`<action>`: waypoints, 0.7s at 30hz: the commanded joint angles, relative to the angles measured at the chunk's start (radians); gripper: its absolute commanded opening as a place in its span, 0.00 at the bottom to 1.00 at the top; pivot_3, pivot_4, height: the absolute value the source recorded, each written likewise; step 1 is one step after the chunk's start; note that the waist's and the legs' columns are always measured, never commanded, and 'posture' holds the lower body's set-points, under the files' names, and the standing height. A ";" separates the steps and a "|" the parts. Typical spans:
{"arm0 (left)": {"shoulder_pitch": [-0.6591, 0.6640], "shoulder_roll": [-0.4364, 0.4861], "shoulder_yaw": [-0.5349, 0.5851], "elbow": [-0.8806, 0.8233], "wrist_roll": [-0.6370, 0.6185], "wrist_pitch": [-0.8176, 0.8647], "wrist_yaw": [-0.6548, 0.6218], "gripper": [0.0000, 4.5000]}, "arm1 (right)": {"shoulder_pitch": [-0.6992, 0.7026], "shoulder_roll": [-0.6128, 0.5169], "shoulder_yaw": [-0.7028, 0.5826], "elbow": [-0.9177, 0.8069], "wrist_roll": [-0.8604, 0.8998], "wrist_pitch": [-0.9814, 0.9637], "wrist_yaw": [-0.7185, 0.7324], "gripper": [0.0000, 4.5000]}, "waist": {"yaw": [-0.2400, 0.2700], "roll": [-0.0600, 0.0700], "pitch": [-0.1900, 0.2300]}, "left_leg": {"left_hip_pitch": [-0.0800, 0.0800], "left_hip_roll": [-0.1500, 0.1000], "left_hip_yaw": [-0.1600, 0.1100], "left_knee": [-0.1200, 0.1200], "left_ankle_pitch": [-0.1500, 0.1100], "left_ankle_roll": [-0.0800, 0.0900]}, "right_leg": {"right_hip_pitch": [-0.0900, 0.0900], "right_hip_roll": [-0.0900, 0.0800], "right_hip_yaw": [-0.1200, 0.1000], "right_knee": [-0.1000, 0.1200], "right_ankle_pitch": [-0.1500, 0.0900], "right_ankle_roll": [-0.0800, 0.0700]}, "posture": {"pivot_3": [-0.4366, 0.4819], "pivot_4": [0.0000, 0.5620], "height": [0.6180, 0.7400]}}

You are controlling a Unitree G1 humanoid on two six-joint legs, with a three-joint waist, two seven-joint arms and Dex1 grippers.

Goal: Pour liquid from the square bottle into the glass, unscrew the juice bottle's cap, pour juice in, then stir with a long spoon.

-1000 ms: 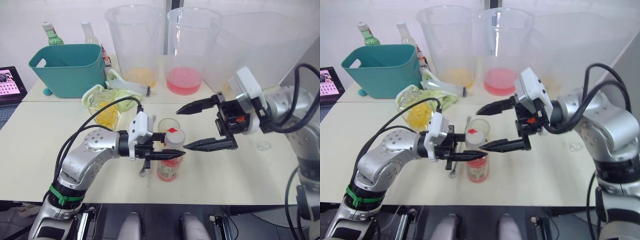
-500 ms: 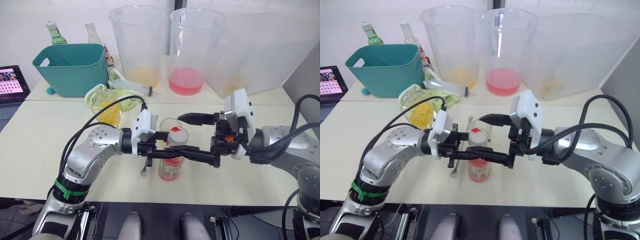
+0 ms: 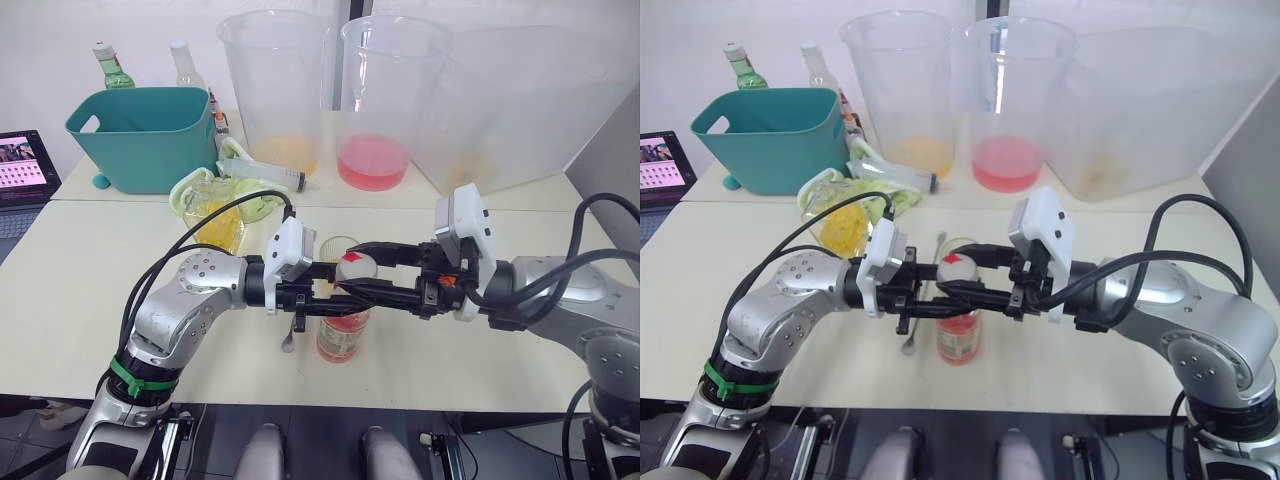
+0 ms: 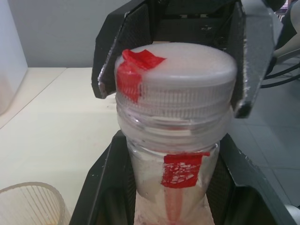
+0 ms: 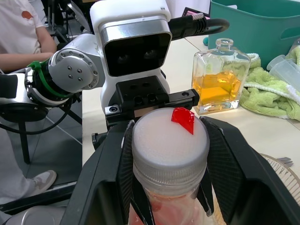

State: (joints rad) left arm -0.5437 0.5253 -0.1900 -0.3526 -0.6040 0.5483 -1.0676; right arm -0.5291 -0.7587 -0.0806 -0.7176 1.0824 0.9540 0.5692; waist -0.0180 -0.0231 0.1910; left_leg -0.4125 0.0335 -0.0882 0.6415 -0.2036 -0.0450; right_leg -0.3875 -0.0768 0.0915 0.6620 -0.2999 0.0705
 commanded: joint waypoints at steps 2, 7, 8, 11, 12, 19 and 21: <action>0.014 0.006 -0.011 -0.005 0.007 0.040 0.024 0.34 | -0.035 -0.028 0.070 0.028 -0.068 -0.098 0.211 0.37 | 0.000 0.000 0.000 | 0.000 0.000 0.000 0.000 0.000 0.000 | 0.000 0.000 0.000 0.000 0.000 0.000 | 0.48 0.27 0.94; 0.017 0.022 -0.010 -0.036 -0.014 0.069 0.020 0.34 | -0.137 -0.059 0.250 0.240 -0.311 -0.331 0.585 0.37 | -0.003 0.000 0.000 | 0.001 0.000 0.000 0.000 0.000 0.000 | 0.001 0.000 0.000 -0.001 0.000 0.000 | 0.48 0.27 0.94; 0.019 0.026 -0.007 -0.046 -0.017 0.075 0.023 0.34 | -0.186 -0.051 0.284 0.308 -0.360 -0.384 0.662 0.37 | -0.004 0.000 0.000 | 0.001 0.001 0.001 0.000 0.000 0.000 | 0.001 0.000 0.000 -0.002 0.000 0.000 | 0.48 0.27 0.94; 0.021 0.033 -0.002 -0.060 -0.019 0.085 0.034 0.34 | -0.298 -0.019 0.334 0.454 -0.425 -0.456 0.800 0.37 | -0.010 0.000 0.000 | 0.002 0.001 0.001 0.000 0.000 0.000 | 0.001 0.000 0.000 -0.002 0.000 0.000 | 0.48 0.27 0.94; 0.022 0.034 -0.001 -0.064 -0.019 0.089 0.037 0.34 | -0.329 -0.008 0.344 0.490 -0.436 -0.470 0.840 0.37 | -0.012 0.000 0.000 | 0.002 0.001 0.001 0.000 0.000 0.000 | 0.001 0.001 0.000 -0.001 0.000 0.000 | 0.48 0.27 0.94; 0.038 0.042 0.011 -0.090 -0.033 0.109 0.048 0.34 | -0.466 0.036 0.361 0.616 -0.430 -0.433 1.037 0.60 | -0.019 0.000 0.000 | 0.002 0.000 0.000 0.000 0.000 0.000 | 0.001 0.000 -0.001 0.001 0.000 0.000 | 0.48 0.27 0.94; 0.042 0.043 0.011 -0.095 -0.036 0.109 0.051 0.34 | -0.481 0.035 0.340 0.614 -0.412 -0.401 1.042 0.74 | -0.020 0.000 0.000 | 0.002 0.000 0.000 0.000 0.000 0.000 | 0.000 0.000 -0.001 0.001 0.000 0.000 | 0.48 0.27 0.94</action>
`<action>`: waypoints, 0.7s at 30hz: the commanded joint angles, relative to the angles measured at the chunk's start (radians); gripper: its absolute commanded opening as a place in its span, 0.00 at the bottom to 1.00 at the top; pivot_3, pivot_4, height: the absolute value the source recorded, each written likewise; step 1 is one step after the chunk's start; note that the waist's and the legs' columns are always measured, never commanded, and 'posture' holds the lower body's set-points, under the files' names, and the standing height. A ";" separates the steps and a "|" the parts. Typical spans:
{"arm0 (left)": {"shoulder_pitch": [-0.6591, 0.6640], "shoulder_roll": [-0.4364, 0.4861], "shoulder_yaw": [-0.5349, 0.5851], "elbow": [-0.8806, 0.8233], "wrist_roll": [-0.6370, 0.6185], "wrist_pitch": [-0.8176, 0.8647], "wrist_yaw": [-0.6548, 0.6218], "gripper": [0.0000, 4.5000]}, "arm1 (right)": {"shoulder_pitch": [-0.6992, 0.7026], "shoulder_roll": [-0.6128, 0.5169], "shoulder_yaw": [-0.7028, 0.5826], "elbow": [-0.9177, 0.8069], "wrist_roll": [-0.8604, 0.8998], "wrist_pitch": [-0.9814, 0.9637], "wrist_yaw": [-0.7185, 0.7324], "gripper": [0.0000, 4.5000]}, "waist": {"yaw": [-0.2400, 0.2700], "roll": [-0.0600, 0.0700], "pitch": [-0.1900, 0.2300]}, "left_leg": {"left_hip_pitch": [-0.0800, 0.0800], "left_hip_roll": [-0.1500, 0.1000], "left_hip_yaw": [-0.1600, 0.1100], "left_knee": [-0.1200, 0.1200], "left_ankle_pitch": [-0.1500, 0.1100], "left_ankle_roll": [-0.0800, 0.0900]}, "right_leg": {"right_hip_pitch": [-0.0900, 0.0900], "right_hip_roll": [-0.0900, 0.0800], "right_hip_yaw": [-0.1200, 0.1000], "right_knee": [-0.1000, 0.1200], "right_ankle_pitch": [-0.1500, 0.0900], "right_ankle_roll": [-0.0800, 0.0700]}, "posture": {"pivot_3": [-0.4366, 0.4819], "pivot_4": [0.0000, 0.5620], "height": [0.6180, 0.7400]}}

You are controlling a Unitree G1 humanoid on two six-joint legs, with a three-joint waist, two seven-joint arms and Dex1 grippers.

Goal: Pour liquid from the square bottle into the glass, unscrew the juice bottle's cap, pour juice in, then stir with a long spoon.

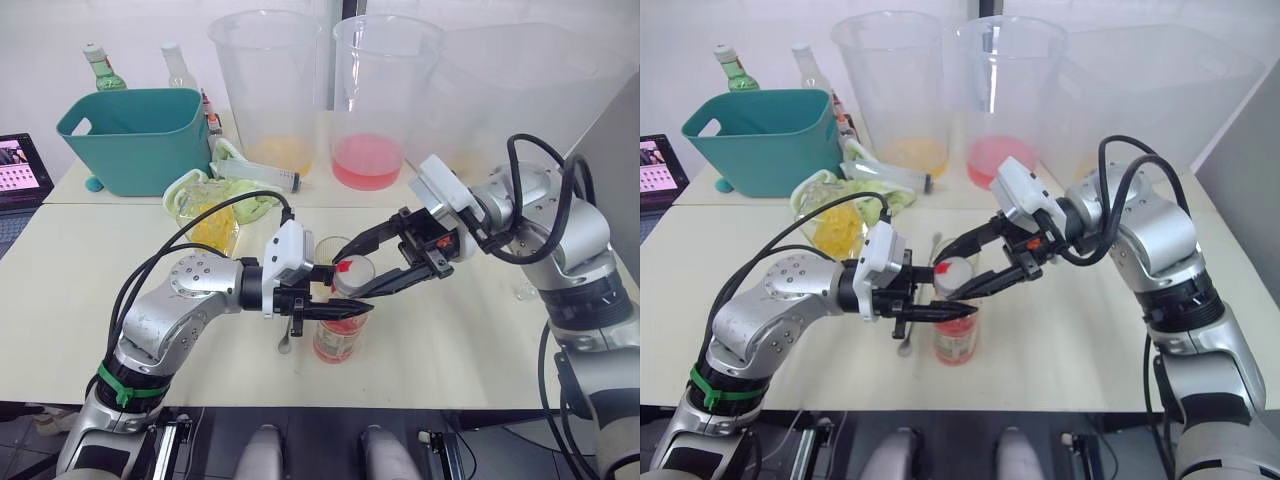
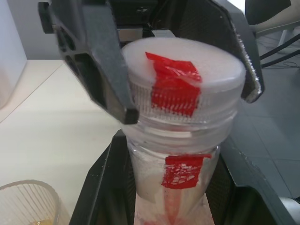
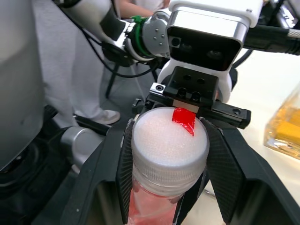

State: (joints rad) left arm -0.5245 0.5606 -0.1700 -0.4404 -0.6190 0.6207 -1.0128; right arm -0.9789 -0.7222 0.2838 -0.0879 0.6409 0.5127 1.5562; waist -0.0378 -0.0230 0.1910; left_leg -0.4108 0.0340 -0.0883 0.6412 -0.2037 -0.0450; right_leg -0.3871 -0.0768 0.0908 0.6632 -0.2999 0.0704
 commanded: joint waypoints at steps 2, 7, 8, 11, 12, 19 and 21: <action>0.028 0.009 -0.009 -0.012 -0.026 0.037 -0.001 0.34 | -0.034 -0.003 -0.051 -0.030 0.047 0.063 0.037 0.90 | -0.001 0.000 0.000 | 0.000 0.000 0.000 0.000 0.000 0.000 | 0.000 0.000 0.000 0.000 0.000 0.000 | 0.48 0.27 0.94; 0.034 0.007 -0.016 -0.011 -0.029 0.029 -0.008 0.34 | 0.005 -0.019 -0.149 -0.098 0.105 0.166 -0.084 0.98 | 0.000 0.000 0.000 | -0.001 0.000 0.000 0.000 0.000 0.000 | -0.001 0.000 0.000 0.000 0.000 0.000 | 0.48 0.27 0.94; 0.035 0.007 -0.018 -0.010 -0.028 0.028 -0.009 0.34 | 0.015 -0.019 -0.169 -0.115 0.112 0.179 -0.110 0.98 | 0.000 0.000 0.000 | -0.001 0.000 0.000 0.000 0.000 0.000 | -0.001 0.000 0.000 0.000 0.000 0.000 | 0.48 0.27 0.94; 0.028 0.003 -0.030 0.008 -0.024 0.016 -0.029 0.34 | 0.120 -0.029 -0.265 -0.251 0.148 0.248 -0.281 0.98 | 0.004 0.000 0.000 | -0.001 0.000 0.000 0.000 0.000 0.000 | -0.001 0.000 0.000 0.000 0.000 0.000 | 0.48 0.27 0.94; 0.023 0.001 -0.035 0.019 -0.018 0.007 -0.037 0.34 | 0.175 -0.020 -0.300 -0.317 0.166 0.272 -0.361 0.98 | 0.006 0.000 0.000 | -0.001 0.000 -0.001 0.000 0.000 0.000 | -0.001 0.000 0.000 0.000 0.000 0.000 | 0.48 0.27 0.94; 0.014 -0.003 -0.048 0.055 -0.007 -0.021 -0.068 0.34 | 0.381 0.013 -0.379 -0.546 0.213 0.341 -0.658 0.98 | 0.007 0.000 0.000 | -0.002 0.000 -0.001 0.000 0.000 0.000 | -0.001 0.000 0.000 0.000 0.000 0.000 | 0.48 0.27 0.94; 0.008 -0.004 -0.052 0.069 -0.005 -0.027 -0.081 0.34 | 0.412 0.018 -0.395 -0.585 0.244 0.361 -0.720 0.98 | 0.007 0.000 0.000 | -0.002 -0.001 -0.001 0.000 0.000 0.000 | -0.001 0.000 0.000 0.000 0.000 0.000 | 0.48 0.27 0.94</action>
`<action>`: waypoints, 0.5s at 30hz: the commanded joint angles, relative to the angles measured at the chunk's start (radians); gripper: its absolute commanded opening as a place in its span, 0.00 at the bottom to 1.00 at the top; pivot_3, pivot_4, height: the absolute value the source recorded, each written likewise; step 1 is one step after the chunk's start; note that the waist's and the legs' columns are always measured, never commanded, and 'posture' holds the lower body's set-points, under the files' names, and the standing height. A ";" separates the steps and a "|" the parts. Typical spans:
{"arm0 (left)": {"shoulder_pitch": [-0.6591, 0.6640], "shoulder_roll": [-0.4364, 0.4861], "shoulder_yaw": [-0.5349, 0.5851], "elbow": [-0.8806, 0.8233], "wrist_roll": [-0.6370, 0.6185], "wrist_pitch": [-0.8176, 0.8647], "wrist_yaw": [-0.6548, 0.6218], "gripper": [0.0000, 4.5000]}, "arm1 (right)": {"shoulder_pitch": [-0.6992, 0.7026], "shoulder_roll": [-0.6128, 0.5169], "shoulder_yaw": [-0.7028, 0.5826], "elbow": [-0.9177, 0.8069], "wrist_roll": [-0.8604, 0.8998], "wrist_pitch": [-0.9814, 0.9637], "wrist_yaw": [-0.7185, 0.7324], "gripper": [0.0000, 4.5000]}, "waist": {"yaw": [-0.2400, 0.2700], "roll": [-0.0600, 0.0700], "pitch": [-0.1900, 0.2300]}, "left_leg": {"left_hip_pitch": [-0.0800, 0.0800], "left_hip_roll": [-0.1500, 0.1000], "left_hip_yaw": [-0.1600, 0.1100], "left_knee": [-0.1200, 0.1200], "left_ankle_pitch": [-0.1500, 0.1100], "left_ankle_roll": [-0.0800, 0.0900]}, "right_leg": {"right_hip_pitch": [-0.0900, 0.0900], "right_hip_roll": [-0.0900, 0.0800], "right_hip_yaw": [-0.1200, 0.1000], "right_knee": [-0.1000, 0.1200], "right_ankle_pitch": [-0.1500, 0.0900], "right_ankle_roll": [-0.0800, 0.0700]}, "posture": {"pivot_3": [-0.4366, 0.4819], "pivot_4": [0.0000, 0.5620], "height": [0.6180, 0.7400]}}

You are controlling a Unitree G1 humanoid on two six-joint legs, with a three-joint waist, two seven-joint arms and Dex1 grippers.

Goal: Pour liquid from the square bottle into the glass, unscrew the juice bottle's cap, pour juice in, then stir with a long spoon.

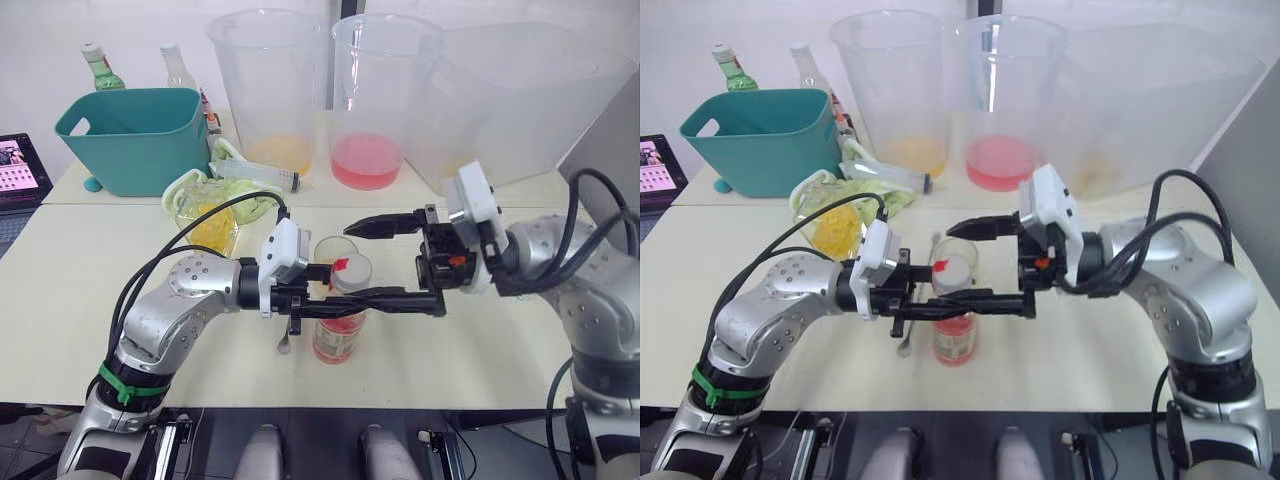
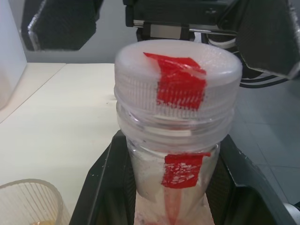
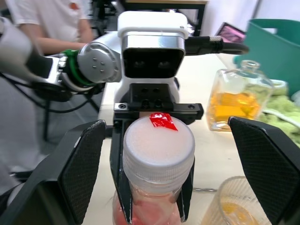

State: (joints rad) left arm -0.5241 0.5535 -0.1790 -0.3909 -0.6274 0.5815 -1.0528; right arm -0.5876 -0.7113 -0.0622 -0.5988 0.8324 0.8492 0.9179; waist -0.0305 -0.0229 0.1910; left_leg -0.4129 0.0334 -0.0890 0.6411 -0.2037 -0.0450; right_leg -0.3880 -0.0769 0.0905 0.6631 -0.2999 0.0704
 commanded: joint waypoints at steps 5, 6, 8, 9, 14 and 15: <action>-0.009 -0.005 -0.053 0.045 0.009 -0.001 -0.060 0.34 | 0.047 0.006 -0.056 -0.114 0.110 0.047 -0.168 0.98 | 0.000 0.000 0.000 | 0.000 0.000 0.000 0.000 0.000 0.000 | 0.000 0.000 0.000 0.000 0.000 0.000 | 0.48 0.27 0.94; -0.010 -0.006 -0.054 0.047 0.010 -0.002 -0.062 0.34 | 0.048 0.004 -0.056 -0.116 0.120 0.048 -0.178 0.98 | 0.000 0.000 0.000 | 0.000 0.000 0.000 0.000 0.000 0.000 | 0.000 0.000 0.000 0.000 0.000 0.000 | 0.48 0.27 0.94; -0.012 -0.008 -0.056 0.055 0.014 -0.006 -0.066 0.34 | 0.048 0.003 -0.054 -0.117 0.134 0.042 -0.192 0.93 | 0.001 0.000 0.000 | 0.000 0.000 0.000 0.000 0.000 0.000 | 0.000 0.000 0.000 0.000 0.000 0.000 | 0.48 0.27 0.94; -0.013 -0.009 -0.058 0.059 0.018 -0.009 -0.068 0.34 | 0.047 0.001 -0.051 -0.116 0.141 0.040 -0.193 0.87 | 0.002 0.000 0.000 | 0.000 0.000 0.000 0.000 0.000 0.000 | 0.000 0.000 0.000 0.000 0.000 0.000 | 0.48 0.27 0.94; -0.011 -0.010 -0.060 0.066 0.027 -0.017 -0.071 0.34 | 0.040 -0.014 -0.028 -0.109 0.136 0.024 -0.190 0.60 | 0.005 0.000 0.000 | 0.000 0.000 0.000 0.000 0.000 0.000 | 0.000 0.000 0.000 -0.001 0.000 0.000 | 0.48 0.27 0.94; -0.011 -0.010 -0.059 0.066 0.027 -0.017 -0.071 0.34 | 0.037 -0.019 -0.022 -0.106 0.130 0.022 -0.186 0.60 | 0.005 0.000 0.000 | 0.000 0.000 0.000 0.000 0.000 0.000 | 0.000 0.000 0.000 -0.001 0.000 0.000 | 0.48 0.27 0.94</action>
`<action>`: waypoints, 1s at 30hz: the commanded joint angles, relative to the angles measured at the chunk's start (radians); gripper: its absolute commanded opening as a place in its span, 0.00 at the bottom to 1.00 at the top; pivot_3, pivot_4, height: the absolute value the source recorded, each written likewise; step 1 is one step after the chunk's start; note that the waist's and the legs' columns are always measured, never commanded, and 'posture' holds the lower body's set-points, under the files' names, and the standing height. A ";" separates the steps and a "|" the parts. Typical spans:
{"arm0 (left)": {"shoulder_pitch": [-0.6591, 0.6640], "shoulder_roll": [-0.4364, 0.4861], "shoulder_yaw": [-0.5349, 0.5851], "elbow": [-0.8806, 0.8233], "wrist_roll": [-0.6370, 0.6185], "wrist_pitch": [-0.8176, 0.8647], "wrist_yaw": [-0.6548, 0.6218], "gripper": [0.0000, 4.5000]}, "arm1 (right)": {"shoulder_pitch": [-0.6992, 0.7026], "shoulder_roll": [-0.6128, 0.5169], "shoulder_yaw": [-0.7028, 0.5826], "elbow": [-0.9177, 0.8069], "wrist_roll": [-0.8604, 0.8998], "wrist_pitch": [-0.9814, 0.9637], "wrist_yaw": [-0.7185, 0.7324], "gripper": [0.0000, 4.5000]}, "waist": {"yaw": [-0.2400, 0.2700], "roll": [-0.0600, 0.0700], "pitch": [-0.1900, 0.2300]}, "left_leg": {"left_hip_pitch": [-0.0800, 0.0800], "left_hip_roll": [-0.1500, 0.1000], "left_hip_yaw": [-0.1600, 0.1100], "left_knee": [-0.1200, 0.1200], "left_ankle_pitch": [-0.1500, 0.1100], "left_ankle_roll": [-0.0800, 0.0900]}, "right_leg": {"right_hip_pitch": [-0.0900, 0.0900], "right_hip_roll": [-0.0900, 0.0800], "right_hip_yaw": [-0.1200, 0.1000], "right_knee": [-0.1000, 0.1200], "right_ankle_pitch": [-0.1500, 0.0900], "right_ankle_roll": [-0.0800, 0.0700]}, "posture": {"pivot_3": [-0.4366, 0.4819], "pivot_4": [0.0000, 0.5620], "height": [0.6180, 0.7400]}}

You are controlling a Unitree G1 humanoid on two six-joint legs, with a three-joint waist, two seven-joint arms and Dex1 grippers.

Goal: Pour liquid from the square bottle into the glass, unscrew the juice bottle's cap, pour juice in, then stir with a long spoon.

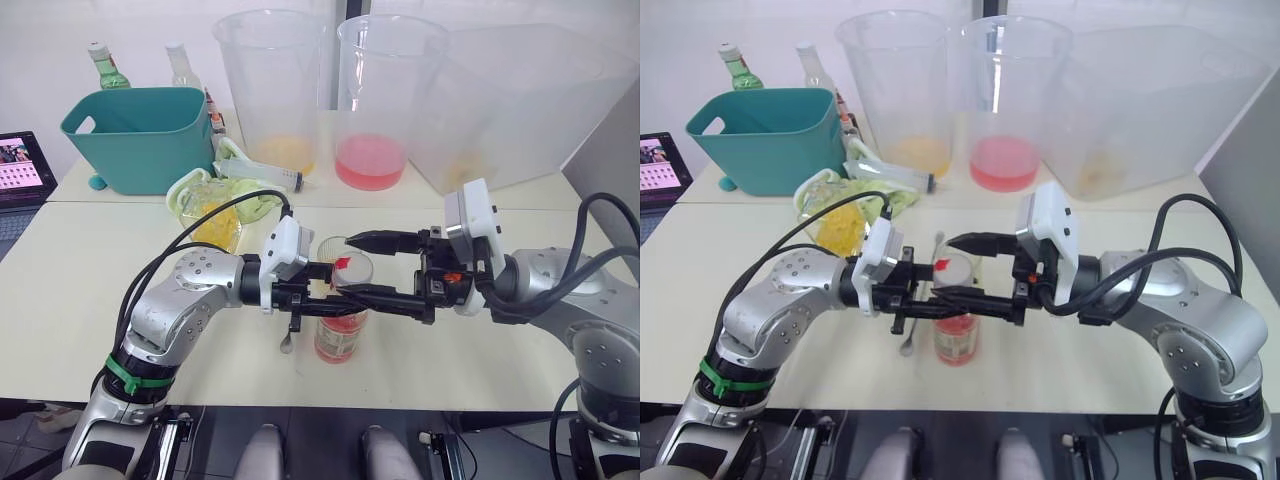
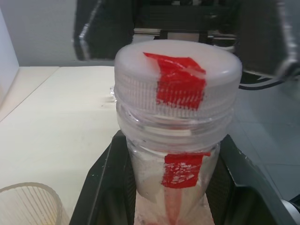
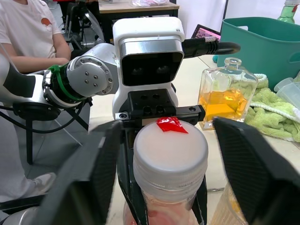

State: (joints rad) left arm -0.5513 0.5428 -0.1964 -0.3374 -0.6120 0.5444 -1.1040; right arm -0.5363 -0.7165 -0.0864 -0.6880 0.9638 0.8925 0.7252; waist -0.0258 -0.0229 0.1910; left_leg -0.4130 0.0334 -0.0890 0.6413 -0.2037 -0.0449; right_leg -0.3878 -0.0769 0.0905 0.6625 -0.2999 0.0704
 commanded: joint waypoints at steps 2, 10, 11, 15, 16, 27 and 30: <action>0.017 0.000 -0.040 0.010 0.012 0.022 -0.018 0.34 | -0.016 -0.022 0.012 -0.012 -0.011 -0.026 0.013 0.60 | 0.001 0.000 0.000 | 0.000 0.000 0.000 0.000 0.000 0.000 | 0.000 0.000 0.000 0.000 0.000 0.000 | 0.48 0.27 0.94; 0.003 -0.003 -0.033 -0.012 -0.001 0.051 0.000 0.34 | -0.024 -0.029 0.030 0.008 -0.021 -0.039 0.028 0.60 | 0.004 0.000 0.000 | 0.000 0.000 0.000 0.000 0.000 0.000 | 0.000 0.000 0.000 0.000 0.000 0.000 | 0.48 0.27 0.94; 0.002 -0.004 -0.033 -0.013 -0.001 0.053 0.001 0.34 | -0.027 -0.026 0.028 0.011 -0.019 -0.041 0.029 0.60 | 0.005 0.000 0.000 | 0.000 0.000 0.000 0.000 0.000 0.000 | 0.000 0.000 0.000 0.000 0.000 0.000 | 0.48 0.27 0.94; 0.003 -0.005 -0.033 -0.013 0.001 0.054 0.002 0.34 | -0.036 -0.023 0.026 0.012 -0.018 -0.046 0.031 0.37 | 0.005 0.000 0.000 | 0.000 0.000 0.000 0.000 0.000 0.000 | 0.000 0.000 0.000 0.000 0.000 0.000 | 0.48 0.27 0.94; 0.003 -0.006 -0.033 -0.012 0.002 0.053 0.002 0.34 | -0.037 -0.024 0.026 0.013 -0.020 -0.047 0.031 0.37 | 0.005 0.000 0.000 | 0.000 0.000 0.000 0.000 0.000 0.000 | 0.000 0.000 0.000 0.000 0.000 0.000 | 0.48 0.27 0.94; 0.041 0.043 -0.011 -0.035 0.025 0.036 0.003 0.34 | -0.108 -0.082 0.162 0.145 -0.177 -0.216 0.360 0.37 | 0.003 0.000 0.000 | 0.001 0.000 0.000 0.000 0.000 0.000 | 0.000 0.000 0.000 0.000 0.000 0.000 | 0.48 0.27 0.94; 0.044 0.047 -0.003 -0.054 0.018 0.049 0.021 0.34 | -0.174 -0.106 0.237 0.275 -0.281 -0.356 0.558 0.37 | 0.001 0.000 0.000 | 0.002 0.000 0.001 0.000 0.000 0.000 | 0.001 0.000 0.000 0.000 0.000 0.000 | 0.48 0.27 0.94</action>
State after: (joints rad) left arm -0.5325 0.5693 -0.1907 -0.4019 -0.5952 0.5489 -1.0826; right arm -0.6956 -0.8003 0.1156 -0.4475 0.7401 0.6071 1.1635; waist -0.0253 -0.0229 0.1910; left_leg -0.4109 0.0339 -0.0885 0.6413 -0.2037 -0.0449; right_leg -0.3867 -0.0765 0.0905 0.6622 -0.3000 0.0705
